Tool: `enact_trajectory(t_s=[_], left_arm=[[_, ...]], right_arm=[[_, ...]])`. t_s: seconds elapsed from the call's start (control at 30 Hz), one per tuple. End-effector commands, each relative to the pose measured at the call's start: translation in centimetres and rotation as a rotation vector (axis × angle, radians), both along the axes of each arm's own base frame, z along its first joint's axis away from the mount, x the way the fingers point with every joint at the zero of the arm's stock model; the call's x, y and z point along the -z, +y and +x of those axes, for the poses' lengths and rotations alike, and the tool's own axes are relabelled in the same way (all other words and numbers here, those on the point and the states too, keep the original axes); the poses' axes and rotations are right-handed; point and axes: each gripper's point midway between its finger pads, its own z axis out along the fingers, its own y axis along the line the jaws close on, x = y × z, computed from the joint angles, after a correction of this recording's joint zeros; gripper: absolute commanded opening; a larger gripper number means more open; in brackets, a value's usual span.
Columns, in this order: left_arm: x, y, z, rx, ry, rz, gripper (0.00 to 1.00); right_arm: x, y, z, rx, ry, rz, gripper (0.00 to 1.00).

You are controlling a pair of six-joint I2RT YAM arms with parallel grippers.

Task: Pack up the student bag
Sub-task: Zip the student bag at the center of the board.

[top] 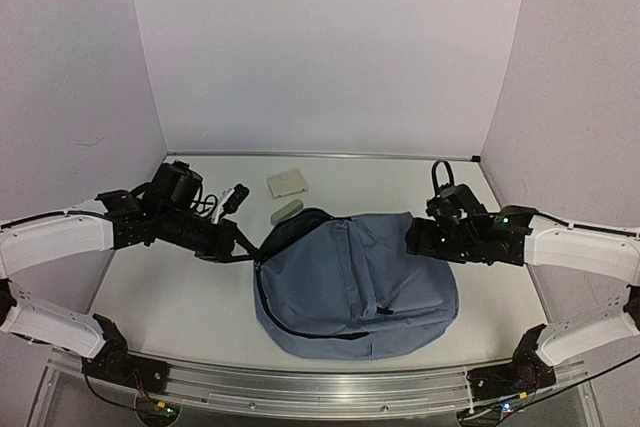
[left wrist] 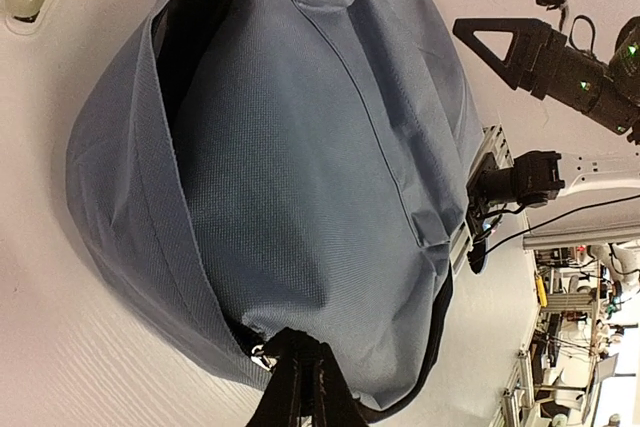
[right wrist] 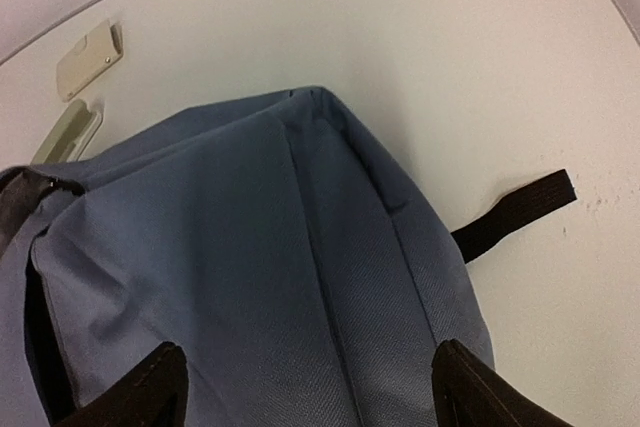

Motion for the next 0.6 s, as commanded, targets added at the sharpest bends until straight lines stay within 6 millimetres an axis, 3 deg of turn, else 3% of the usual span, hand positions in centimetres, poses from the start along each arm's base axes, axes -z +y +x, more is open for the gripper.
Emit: enact_trajectory(t_s=[0.0, 0.13, 0.23, 0.33, 0.4, 0.47, 0.57], left_arm=[[-1.9, 0.9, -0.5, -0.039, -0.024, -0.033, 0.04], [-1.4, 2.2, -1.7, -0.074, 0.005, -0.039, 0.07], [-1.6, 3.7, -2.0, -0.134, 0.0, -0.013, 0.19], [-2.2, 5.3, -1.5, -0.213, -0.027, 0.032, 0.59], [-3.2, 5.6, -0.6, -0.241, -0.059, 0.052, 0.75], [-3.4, 5.4, 0.6, -0.241, -0.071, 0.082, 0.84], [-3.8, 4.3, 3.2, -0.217, -0.094, 0.111, 0.88]], right_arm=[[0.0, 0.8, -0.3, -0.045, 0.01, 0.077, 0.79], [0.5, 0.3, 0.0, -0.031, 0.008, 0.047, 0.73], [0.9, 0.1, 0.1, -0.036, 0.007, 0.02, 0.7], [1.2, 0.4, 0.3, -0.055, 0.006, 0.011, 0.67], [1.5, 0.6, 0.3, -0.065, 0.006, 0.004, 0.65], [1.7, 0.6, 0.4, -0.072, 0.005, -0.001, 0.62], [2.1, 0.8, 0.3, -0.083, 0.007, 0.003, 0.57]])
